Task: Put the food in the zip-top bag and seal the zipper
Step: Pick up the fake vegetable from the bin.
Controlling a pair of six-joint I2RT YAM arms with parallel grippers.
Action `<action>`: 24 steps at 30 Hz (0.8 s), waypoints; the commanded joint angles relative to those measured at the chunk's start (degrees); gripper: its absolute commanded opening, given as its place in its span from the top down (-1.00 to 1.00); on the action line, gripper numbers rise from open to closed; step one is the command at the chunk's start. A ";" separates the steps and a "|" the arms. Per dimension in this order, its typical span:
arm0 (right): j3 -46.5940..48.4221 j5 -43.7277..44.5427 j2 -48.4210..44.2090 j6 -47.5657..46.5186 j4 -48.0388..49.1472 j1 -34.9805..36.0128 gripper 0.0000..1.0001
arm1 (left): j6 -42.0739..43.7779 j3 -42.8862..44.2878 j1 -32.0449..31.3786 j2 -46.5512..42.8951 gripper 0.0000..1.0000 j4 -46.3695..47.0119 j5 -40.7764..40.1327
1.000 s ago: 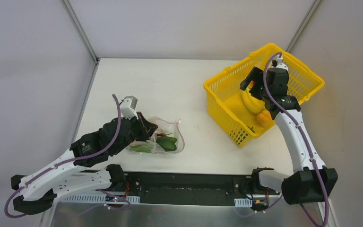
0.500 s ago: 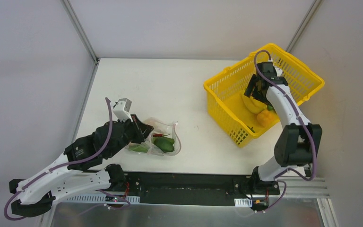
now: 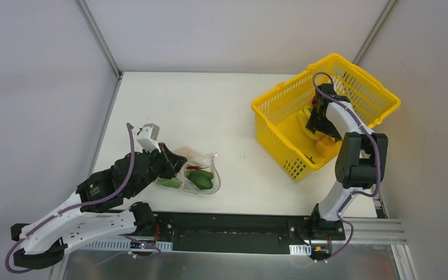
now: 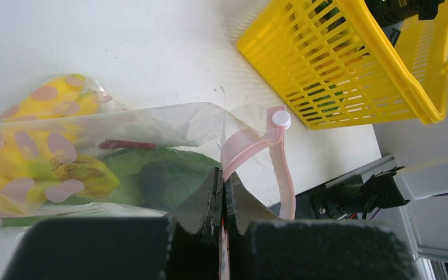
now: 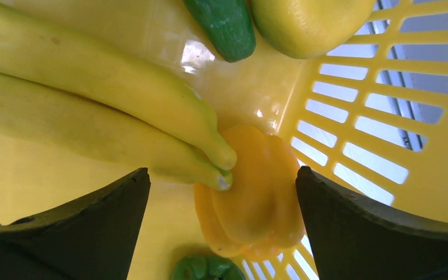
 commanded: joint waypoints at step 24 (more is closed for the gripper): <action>-5.40 -32.48 -7.12 2.39 5.56 2.20 -0.23 | 0.21 1.81 0.66 6.33 0.97 2.46 0.21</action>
